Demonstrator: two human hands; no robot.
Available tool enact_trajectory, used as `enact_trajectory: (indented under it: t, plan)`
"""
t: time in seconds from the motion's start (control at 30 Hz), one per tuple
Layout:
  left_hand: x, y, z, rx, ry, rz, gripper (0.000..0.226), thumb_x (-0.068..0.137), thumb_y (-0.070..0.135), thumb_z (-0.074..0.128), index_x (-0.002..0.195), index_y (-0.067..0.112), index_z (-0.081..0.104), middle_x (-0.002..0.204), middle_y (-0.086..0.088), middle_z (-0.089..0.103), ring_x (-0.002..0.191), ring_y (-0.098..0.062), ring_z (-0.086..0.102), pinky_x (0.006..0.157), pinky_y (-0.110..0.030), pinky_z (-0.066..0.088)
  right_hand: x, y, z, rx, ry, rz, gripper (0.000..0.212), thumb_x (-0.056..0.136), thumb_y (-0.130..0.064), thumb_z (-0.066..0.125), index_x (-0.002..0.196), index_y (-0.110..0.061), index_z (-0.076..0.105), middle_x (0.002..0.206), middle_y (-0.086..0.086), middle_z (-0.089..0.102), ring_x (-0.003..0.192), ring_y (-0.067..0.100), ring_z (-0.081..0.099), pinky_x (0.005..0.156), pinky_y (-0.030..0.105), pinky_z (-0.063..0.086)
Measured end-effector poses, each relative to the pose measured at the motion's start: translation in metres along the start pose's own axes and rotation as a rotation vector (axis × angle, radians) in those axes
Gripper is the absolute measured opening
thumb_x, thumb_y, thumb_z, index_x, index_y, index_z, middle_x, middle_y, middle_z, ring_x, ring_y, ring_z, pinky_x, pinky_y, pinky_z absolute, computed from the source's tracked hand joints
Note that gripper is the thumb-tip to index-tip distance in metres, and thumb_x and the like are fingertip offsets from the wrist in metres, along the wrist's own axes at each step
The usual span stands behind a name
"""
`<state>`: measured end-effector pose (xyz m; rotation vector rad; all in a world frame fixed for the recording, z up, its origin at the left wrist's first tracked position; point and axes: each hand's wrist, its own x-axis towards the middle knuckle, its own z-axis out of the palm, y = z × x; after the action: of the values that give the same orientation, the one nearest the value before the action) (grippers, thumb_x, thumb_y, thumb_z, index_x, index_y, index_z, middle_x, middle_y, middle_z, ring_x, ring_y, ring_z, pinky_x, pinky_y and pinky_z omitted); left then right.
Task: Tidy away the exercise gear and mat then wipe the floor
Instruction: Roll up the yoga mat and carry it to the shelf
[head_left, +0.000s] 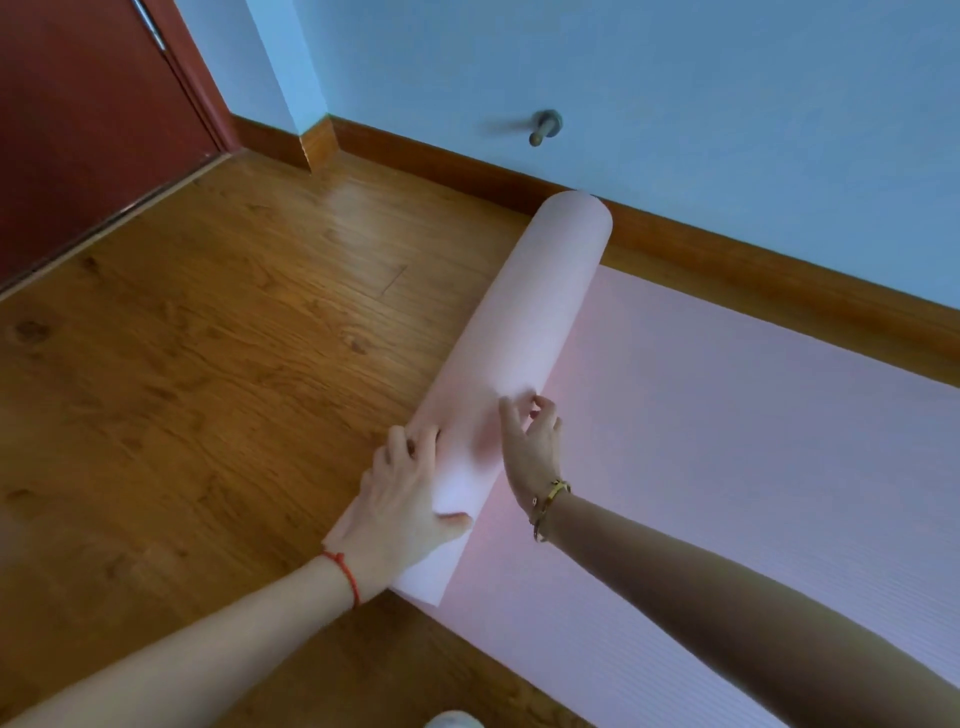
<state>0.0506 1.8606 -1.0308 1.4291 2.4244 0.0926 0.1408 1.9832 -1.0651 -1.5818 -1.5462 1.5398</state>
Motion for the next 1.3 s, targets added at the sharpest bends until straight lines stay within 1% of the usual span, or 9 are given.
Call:
enact_trajectory:
  t: [0.17,0.37,0.5,0.6,0.73,0.83,0.97,1.13,1.3]
  plan:
    - [-0.011,0.021,0.004,-0.017,-0.026,0.158,0.078,0.082,0.069,0.058,0.146,0.033,0.032,0.142,0.000,0.033,0.130,-0.028,0.033,0.105,-0.041,0.041,0.000,0.001,-0.031,-0.015,0.038,0.067,0.099,0.073,-0.061,0.072,0.148,-0.019,0.022,0.145,0.005,0.034,0.135,0.026,0.036,0.112,0.047,0.035]
    - [0.028,0.001,-0.015,-0.387,0.132,-0.036,0.047,0.093,0.044,0.060,0.134,0.024,0.052,0.118,0.000,0.059,0.108,-0.024,0.062,0.088,-0.042,0.055,0.003,0.026,-0.065,-0.121,0.017,0.146,0.112,0.075,-0.048,0.078,0.153,-0.006,0.009,0.153,0.016,0.028,0.139,0.033,0.035,0.112,0.045,0.036]
    - [0.053,-0.001,-0.013,-0.554,-0.278,-0.320,0.081,0.091,0.063,0.055,0.155,0.019,0.032,0.159,-0.008,0.036,0.145,-0.029,0.036,0.116,-0.050,0.034,0.001,0.043,-0.089,-0.212,0.065,0.198,0.113,0.075,-0.049,0.078,0.152,-0.003,0.009,0.152,0.019,0.027,0.140,0.036,0.032,0.114,0.045,0.032]
    - [0.051,0.016,-0.007,-0.789,-0.476,-0.385,0.084,0.090,0.065,0.055,0.157,0.021,0.029,0.164,-0.004,0.029,0.151,-0.029,0.024,0.119,-0.057,0.016,-0.002,0.049,-0.106,-0.232,0.069,0.198,0.105,0.076,-0.048,0.078,0.149,-0.004,0.017,0.145,0.017,0.034,0.131,0.033,0.041,0.105,0.040,0.039]
    - [0.041,0.041,-0.005,-0.851,-0.520,-0.271,0.109,0.067,0.076,0.069,0.153,0.018,0.037,0.157,-0.003,0.041,0.145,-0.026,0.036,0.119,-0.049,0.021,-0.010,0.049,-0.127,-0.208,0.104,0.058,0.052,0.085,-0.029,0.072,0.129,-0.012,0.051,0.108,0.006,0.059,0.097,0.021,0.058,0.076,0.027,0.046]
    - [0.034,0.068,-0.004,-0.842,-0.512,-0.174,0.092,0.075,0.062,0.074,0.149,0.017,0.043,0.148,-0.001,0.049,0.132,-0.020,0.047,0.111,-0.039,0.035,-0.023,0.053,-0.148,-0.116,0.149,0.049,0.021,0.088,-0.017,0.060,0.108,-0.019,0.064,0.092,-0.001,0.066,0.087,0.020,0.064,0.070,0.033,0.056]
    - [0.021,0.107,0.003,-0.842,-0.403,-0.085,0.049,0.089,0.049,0.067,0.126,0.017,0.057,0.126,0.004,0.056,0.112,-0.012,0.050,0.084,-0.023,0.037,-0.044,0.064,-0.185,0.025,0.228,0.141,0.019,0.092,-0.016,0.050,0.088,-0.020,0.069,0.088,-0.002,0.071,0.087,0.025,0.066,0.079,0.043,0.056]
    - [0.021,0.142,0.012,-0.858,-0.316,0.060,0.016,0.094,0.031,0.065,0.099,0.018,0.072,0.103,0.006,0.069,0.102,-0.007,0.061,0.074,-0.017,0.042,-0.069,0.077,-0.239,0.174,0.237,0.217,0.028,0.098,-0.023,0.049,0.108,-0.005,0.068,0.105,0.010,0.070,0.086,0.020,0.062,0.079,0.037,0.056]
    - [0.030,0.161,0.026,-0.908,-0.212,-0.054,0.038,0.089,0.030,0.073,0.118,0.015,0.054,0.109,0.003,0.058,0.092,-0.004,0.056,0.066,-0.017,0.041,-0.067,0.081,-0.256,0.203,0.145,0.267,0.047,0.093,-0.049,0.057,0.127,-0.017,0.058,0.123,0.006,0.063,0.108,0.024,0.063,0.092,0.044,0.056]
